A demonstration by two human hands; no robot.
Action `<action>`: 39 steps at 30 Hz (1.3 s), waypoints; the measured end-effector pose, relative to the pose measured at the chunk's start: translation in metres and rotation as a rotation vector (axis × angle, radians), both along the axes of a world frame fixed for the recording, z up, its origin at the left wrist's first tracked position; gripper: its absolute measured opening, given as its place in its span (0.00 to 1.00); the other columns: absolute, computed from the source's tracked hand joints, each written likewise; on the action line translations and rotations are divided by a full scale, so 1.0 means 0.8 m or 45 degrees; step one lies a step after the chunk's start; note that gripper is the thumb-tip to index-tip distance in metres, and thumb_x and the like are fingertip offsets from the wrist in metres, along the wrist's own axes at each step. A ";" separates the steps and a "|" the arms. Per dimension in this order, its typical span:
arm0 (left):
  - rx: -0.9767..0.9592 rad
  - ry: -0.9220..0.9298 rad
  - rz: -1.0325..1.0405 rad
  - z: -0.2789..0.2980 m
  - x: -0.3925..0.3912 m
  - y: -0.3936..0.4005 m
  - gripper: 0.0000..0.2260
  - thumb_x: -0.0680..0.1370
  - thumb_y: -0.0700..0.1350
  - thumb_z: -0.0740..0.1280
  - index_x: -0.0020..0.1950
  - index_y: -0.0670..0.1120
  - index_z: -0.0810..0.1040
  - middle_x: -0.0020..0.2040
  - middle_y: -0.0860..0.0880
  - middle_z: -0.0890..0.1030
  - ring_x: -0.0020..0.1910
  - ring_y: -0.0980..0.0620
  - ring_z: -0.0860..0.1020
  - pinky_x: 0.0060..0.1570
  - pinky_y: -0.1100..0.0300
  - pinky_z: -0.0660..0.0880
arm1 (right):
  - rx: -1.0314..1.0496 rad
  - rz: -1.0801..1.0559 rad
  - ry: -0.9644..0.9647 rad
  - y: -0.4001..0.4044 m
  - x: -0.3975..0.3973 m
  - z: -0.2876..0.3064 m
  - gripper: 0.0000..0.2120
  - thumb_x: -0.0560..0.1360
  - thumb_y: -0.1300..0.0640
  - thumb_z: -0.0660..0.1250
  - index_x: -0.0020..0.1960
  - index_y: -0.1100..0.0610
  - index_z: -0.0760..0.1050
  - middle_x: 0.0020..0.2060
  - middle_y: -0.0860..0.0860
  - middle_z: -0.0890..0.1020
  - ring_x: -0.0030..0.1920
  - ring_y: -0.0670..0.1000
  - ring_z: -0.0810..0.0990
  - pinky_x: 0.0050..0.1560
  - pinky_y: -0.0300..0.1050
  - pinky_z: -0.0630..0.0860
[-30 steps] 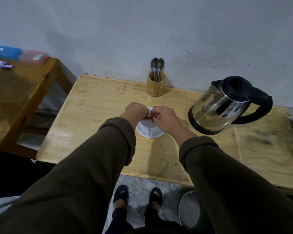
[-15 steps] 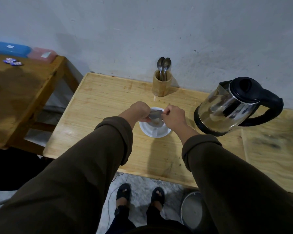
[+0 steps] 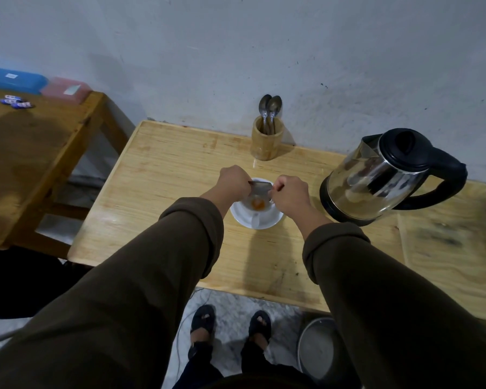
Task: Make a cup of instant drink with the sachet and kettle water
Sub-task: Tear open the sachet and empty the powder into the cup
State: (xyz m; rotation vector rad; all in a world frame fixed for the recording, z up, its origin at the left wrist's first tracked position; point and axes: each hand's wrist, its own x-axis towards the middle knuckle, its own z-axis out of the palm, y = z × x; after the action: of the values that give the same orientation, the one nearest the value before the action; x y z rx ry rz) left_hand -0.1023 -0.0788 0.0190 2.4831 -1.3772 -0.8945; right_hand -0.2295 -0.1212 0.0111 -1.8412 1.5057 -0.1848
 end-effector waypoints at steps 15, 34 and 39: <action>-0.216 0.020 -0.102 -0.003 -0.009 0.000 0.14 0.75 0.35 0.61 0.52 0.45 0.84 0.43 0.49 0.81 0.44 0.51 0.75 0.51 0.56 0.78 | -0.008 -0.020 0.013 -0.009 -0.002 0.001 0.18 0.73 0.64 0.67 0.28 0.52 0.67 0.43 0.53 0.77 0.43 0.51 0.73 0.33 0.35 0.67; -0.257 -0.062 -0.145 -0.011 -0.015 0.000 0.05 0.73 0.45 0.68 0.46 0.46 0.80 0.35 0.50 0.73 0.41 0.50 0.72 0.38 0.60 0.67 | -0.087 0.146 0.041 -0.010 0.000 0.006 0.13 0.73 0.66 0.66 0.32 0.56 0.69 0.38 0.54 0.75 0.40 0.52 0.71 0.29 0.32 0.62; -0.249 -0.065 -0.179 -0.007 -0.017 -0.001 0.08 0.74 0.40 0.65 0.50 0.48 0.81 0.38 0.51 0.78 0.43 0.49 0.76 0.40 0.60 0.70 | -0.079 0.166 0.037 -0.007 -0.001 0.005 0.08 0.73 0.66 0.65 0.37 0.57 0.75 0.39 0.53 0.77 0.41 0.51 0.73 0.32 0.35 0.65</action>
State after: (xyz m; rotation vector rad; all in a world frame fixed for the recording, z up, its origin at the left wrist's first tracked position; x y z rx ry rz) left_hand -0.1161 -0.0793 0.0137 2.3019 -1.5900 -0.6884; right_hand -0.2304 -0.1268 0.0152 -1.9922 1.4082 -0.1445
